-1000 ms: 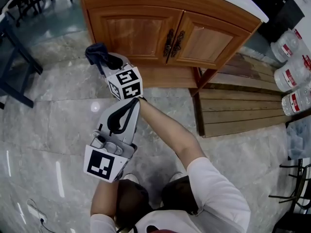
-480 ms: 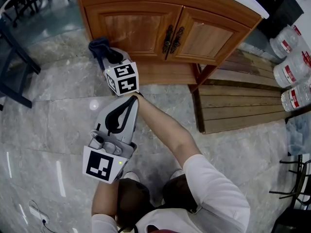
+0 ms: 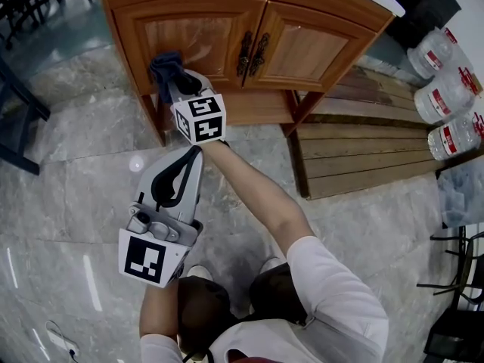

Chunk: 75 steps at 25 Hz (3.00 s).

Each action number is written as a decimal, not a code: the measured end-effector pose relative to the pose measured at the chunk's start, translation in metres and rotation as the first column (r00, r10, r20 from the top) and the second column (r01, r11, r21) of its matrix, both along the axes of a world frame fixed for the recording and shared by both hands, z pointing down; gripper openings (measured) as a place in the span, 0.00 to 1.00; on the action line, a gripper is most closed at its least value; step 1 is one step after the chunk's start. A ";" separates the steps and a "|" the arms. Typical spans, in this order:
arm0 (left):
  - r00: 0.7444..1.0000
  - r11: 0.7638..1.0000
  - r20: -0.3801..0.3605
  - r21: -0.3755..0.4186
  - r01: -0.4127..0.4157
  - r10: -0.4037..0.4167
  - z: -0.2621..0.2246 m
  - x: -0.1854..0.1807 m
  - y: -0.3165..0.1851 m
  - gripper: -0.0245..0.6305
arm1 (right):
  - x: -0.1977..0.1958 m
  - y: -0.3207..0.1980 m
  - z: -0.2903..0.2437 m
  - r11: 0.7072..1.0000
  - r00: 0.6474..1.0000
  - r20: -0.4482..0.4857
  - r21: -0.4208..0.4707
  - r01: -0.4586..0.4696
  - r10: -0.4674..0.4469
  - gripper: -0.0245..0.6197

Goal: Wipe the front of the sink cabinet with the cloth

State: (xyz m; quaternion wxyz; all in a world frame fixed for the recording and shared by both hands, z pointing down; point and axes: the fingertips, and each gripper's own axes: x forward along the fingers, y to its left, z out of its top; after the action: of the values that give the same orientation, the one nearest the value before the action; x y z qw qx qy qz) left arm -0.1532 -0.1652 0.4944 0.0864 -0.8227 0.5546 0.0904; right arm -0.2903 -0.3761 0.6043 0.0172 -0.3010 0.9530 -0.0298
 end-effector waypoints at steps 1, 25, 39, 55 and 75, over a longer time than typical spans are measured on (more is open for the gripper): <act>1.000 1.000 0.003 0.001 -0.005 0.005 0.000 0.002 0.000 0.04 | 0.005 -0.002 0.001 1.000 1.000 -0.001 0.001 -0.005 0.005 0.14; 0.998 0.999 0.021 -0.014 -0.052 0.053 0.008 0.015 -0.001 0.04 | 0.151 -0.041 0.023 0.974 0.973 -0.098 0.106 -0.200 0.211 0.14; 0.998 0.998 0.022 -0.031 -0.060 0.061 0.013 0.017 -0.002 0.04 | 0.247 -0.080 0.039 0.930 0.927 -0.068 0.011 -0.368 0.368 0.14; 0.997 0.997 0.037 -0.026 -0.068 0.069 0.009 0.024 0.002 0.04 | 0.336 -0.110 0.038 0.855 0.852 -0.076 0.021 -0.518 0.518 0.14; 0.996 0.996 0.043 -0.044 -0.079 0.081 0.015 0.029 -0.004 0.04 | 0.436 -0.140 0.055 0.745 0.739 -0.132 -0.010 -0.667 0.661 0.14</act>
State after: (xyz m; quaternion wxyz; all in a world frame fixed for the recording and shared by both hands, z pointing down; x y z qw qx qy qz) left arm -0.1238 -0.1694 0.5094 0.0777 -0.8477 0.5208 0.0636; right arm 0.1452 -0.5157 0.6595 -0.0390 -0.6222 0.7812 -0.0306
